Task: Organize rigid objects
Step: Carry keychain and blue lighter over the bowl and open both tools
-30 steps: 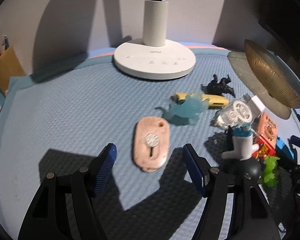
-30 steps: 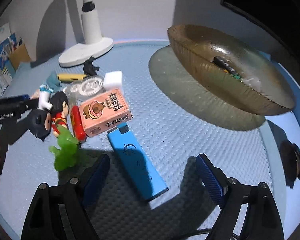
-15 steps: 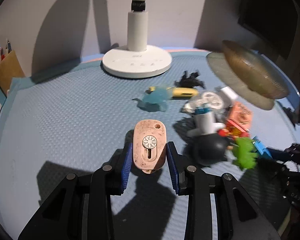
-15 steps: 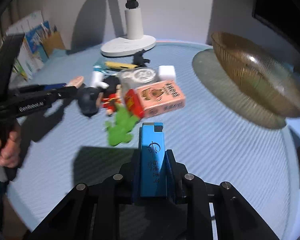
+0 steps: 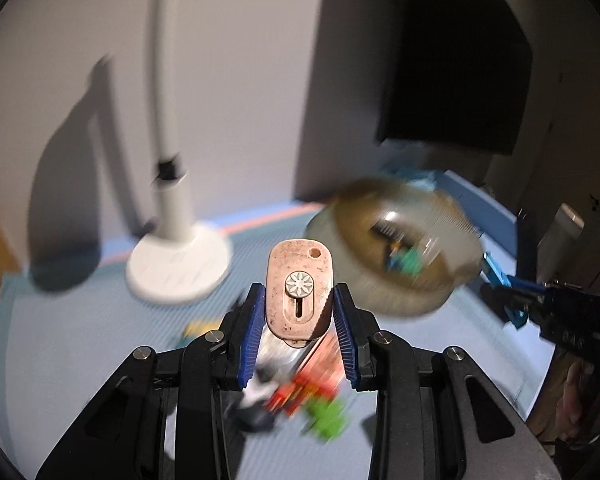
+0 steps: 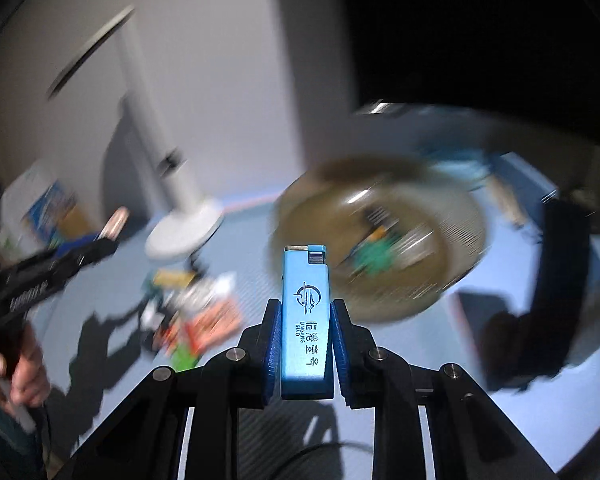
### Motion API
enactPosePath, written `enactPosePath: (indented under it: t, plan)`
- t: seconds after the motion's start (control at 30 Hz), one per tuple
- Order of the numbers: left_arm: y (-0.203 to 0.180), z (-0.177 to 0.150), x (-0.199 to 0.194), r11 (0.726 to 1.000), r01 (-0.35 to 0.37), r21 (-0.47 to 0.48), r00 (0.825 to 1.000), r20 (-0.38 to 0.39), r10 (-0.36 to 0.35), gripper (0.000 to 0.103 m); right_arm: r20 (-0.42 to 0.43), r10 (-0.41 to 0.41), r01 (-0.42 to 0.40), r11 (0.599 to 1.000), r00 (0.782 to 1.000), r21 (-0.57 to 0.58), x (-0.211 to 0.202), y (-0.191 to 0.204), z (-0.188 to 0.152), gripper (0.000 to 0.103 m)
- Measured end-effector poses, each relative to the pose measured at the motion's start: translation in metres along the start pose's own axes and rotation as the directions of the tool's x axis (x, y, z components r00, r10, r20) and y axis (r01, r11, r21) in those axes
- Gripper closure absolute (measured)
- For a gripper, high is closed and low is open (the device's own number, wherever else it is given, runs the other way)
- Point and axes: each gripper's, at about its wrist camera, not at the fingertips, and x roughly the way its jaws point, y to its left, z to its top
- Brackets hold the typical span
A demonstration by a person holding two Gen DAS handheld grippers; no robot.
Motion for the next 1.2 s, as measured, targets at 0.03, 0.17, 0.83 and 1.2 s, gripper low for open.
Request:
enactPosePath:
  t: [0.03, 0.17, 0.83, 1.2]
  plan:
    - [-0.009, 0.012, 0.006, 1.0, 0.01, 0.01, 1.0, 0.008, -0.011, 0.072, 0.018, -0.038, 0.038, 0.999, 0.999, 0.032, -0.003, -0.013, 0.015, 0.079]
    - [-0.041, 0.048, 0.051, 0.997, 0.07, 0.008, 0.997, -0.029, -0.07, 0.072, 0.016, -0.121, 0.12, 0.99, 0.993, 0.075, 0.004, -0.042, 0.048, 0.079]
    - [-0.081, 0.039, 0.14, 0.994, 0.104, -0.022, 0.971, -0.216, -0.106, 0.055, -0.161, -0.114, 0.139, 0.977, 0.98, 0.159, 0.063, -0.088, 0.051, 0.076]
    - [0.019, -0.003, -0.016, 0.99, -0.121, -0.069, 0.992, 0.038, 0.124, 0.029, -0.063, -0.006, 0.009, 0.999, 0.998, 0.035, 0.012, -0.008, 0.036, 0.041]
